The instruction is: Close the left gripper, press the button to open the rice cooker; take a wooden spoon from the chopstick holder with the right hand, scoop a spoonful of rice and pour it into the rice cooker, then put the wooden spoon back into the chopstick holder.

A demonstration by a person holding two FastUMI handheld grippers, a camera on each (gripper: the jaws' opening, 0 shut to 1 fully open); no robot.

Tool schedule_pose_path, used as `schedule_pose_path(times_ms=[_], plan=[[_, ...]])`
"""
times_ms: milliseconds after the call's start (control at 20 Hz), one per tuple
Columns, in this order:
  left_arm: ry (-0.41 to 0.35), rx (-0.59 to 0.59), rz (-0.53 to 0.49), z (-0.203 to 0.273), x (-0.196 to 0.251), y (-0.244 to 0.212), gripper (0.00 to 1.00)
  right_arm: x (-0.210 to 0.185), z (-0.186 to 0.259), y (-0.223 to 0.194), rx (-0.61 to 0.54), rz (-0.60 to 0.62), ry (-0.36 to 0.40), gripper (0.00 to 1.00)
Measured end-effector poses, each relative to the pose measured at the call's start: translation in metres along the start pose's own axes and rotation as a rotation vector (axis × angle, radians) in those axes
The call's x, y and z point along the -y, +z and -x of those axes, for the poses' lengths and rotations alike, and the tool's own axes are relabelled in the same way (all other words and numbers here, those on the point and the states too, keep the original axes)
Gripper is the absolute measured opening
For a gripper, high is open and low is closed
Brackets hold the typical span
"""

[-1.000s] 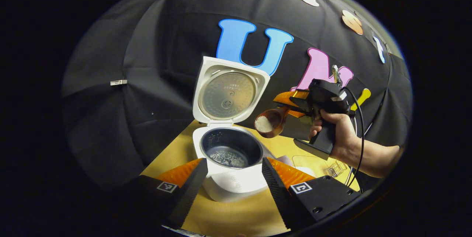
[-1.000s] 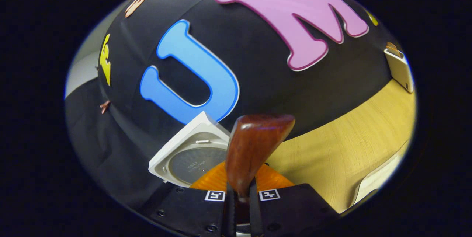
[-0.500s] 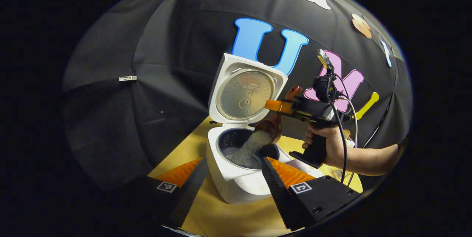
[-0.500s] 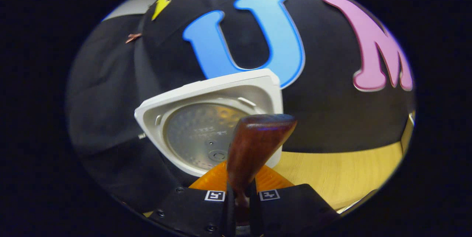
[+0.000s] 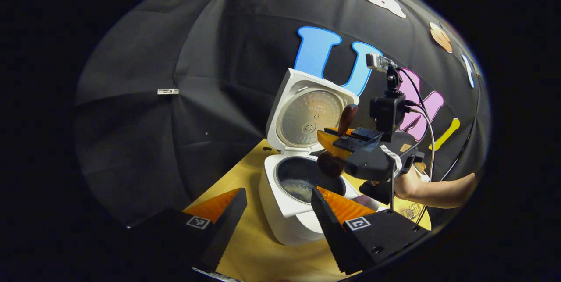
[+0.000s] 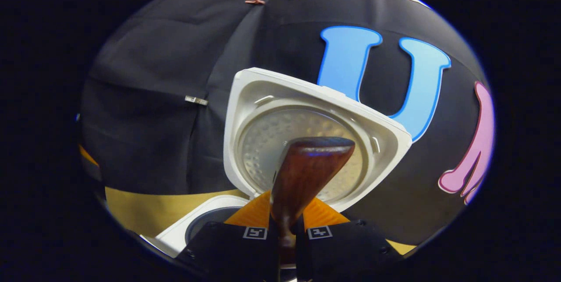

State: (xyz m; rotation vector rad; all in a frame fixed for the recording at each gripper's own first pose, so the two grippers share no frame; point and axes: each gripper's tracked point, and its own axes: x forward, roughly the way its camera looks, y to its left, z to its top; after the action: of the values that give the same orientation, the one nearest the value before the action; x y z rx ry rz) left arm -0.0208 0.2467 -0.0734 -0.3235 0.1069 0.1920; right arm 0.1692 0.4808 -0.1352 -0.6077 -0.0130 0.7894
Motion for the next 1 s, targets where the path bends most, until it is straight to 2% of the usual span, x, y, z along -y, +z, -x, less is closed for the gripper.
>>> schedule_pose_path(times_ms=[50,150,200,250,300,450,600,950,1000], plan=[[0.002,0.002,-0.003,0.001,0.0,0.001,0.92,-0.001,0.001,0.001,0.011,0.039,-0.004,0.19],[0.0,0.004,-0.005,0.002,0.002,0.003,0.95,-0.003,0.005,0.005,0.021,0.07,-0.002,0.18],[-0.002,0.006,-0.006,0.003,0.003,0.002,0.91,-0.005,0.006,0.005,0.016,0.053,0.005,0.18],[-0.001,0.007,-0.009,0.003,0.004,0.004,0.91,-0.006,0.008,0.004,0.002,0.015,0.014,0.19],[0.0,0.011,-0.01,0.007,0.006,0.005,0.96,-0.004,0.011,0.005,-0.012,-0.037,0.018,0.19],[-0.004,0.037,-0.009,0.012,0.011,0.016,0.95,0.014,0.02,0.014,-0.025,-0.228,-0.005,0.19],[-0.008,0.039,-0.024,0.015,0.018,0.018,0.95,0.041,0.03,0.031,0.014,-0.385,-0.038,0.19],[-0.03,0.045,-0.034,0.018,0.051,0.029,0.95,0.092,0.077,0.05,0.054,-0.656,-0.074,0.19],[-0.025,0.05,-0.051,0.018,0.056,0.032,0.92,0.106,0.084,0.052,0.075,-0.667,-0.093,0.18]])
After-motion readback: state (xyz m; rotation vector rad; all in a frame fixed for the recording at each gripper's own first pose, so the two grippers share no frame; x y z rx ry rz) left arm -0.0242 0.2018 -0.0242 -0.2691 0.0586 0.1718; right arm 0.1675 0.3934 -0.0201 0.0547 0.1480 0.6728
